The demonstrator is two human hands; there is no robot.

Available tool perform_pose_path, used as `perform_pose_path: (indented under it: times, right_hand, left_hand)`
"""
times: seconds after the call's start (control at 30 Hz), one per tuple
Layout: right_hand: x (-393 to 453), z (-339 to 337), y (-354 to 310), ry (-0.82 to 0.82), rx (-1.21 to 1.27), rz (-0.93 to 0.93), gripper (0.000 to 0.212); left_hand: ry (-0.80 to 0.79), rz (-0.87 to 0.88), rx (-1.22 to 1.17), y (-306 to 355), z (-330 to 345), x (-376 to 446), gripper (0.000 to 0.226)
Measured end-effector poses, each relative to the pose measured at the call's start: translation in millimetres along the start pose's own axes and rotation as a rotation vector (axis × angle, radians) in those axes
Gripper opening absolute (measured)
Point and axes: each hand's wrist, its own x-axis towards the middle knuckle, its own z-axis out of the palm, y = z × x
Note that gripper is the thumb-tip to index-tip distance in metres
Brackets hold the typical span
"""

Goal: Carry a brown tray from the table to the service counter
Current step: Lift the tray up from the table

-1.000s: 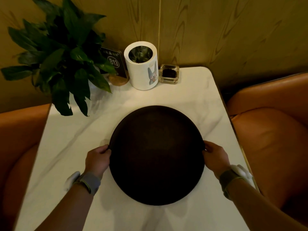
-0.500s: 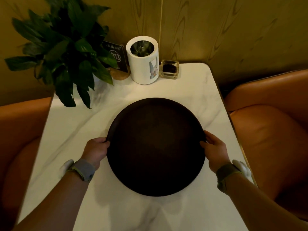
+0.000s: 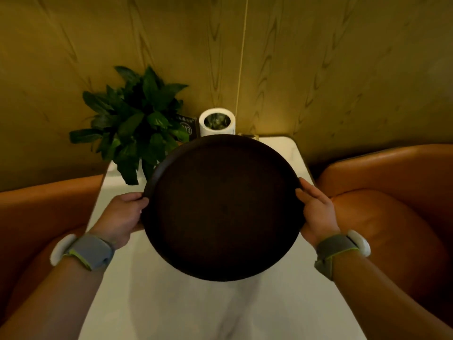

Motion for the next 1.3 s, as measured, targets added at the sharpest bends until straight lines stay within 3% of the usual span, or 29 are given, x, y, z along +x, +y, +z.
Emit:
perform_pose_path:
  times: [0.07,0.2,0.6,0.7,0.93,1.3]
  right_hand:
    - [-13,10,-18,-0.027,0.005,-0.032,0.034]
    - [-50,33,-61,-0.091,0.026,-0.117,0.036]
    - [-135,88,-164,-0.209,0.019,-0.286,0.03]
    - [-152,98,-183,-0.23,0.008,-0.327,0.026]
    - [-176,125,-209,-0.212,-0.026,-0.406,0.038]
    - [-187,141,-216,-0.226,-0.049,-0.42,0.037]
  left_hand:
    - [-0.006,0.015,-0.014,22,-11,-12,0.03]
    - [0.018,0.142,-0.115,72,-31,-52,0.016]
    - [0.054,0.358,-0.241,183,-78,-126,0.019]
    - [0.045,0.365,-0.248,200,-89,-136,0.026]
    - [0.068,0.361,-0.307,234,-104,-155,0.031]
    - [0.084,0.385,-0.305,237,-126,-167,0.035]
